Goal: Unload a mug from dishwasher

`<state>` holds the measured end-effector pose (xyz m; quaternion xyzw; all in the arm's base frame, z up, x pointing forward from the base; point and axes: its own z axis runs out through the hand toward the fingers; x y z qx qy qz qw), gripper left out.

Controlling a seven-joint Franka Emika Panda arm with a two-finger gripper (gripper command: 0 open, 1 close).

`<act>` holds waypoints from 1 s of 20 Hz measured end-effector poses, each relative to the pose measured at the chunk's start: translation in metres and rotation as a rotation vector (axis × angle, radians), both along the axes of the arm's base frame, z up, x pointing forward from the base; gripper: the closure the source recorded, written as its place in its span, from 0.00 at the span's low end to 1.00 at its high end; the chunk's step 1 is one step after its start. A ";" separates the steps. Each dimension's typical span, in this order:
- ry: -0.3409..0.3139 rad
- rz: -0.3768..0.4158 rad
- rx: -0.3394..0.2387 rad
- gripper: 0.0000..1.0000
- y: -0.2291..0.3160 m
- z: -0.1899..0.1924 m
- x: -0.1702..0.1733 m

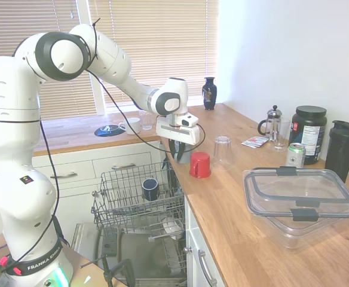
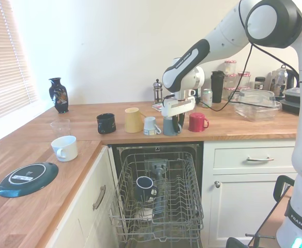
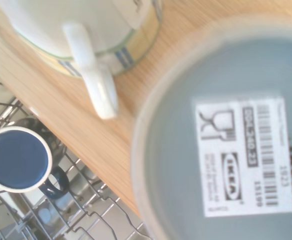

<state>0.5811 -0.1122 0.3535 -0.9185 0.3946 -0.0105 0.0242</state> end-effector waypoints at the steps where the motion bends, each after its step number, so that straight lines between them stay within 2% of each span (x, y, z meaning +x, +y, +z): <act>1: 0.000 0.000 0.000 0.00 0.000 0.000 0.000; 7: -0.005 0.000 0.001 0.00 0.001 0.003 0.000; 12: -0.033 0.002 -0.001 0.00 0.002 0.023 -0.007; 20: -0.080 0.034 -0.006 0.00 0.020 0.057 -0.054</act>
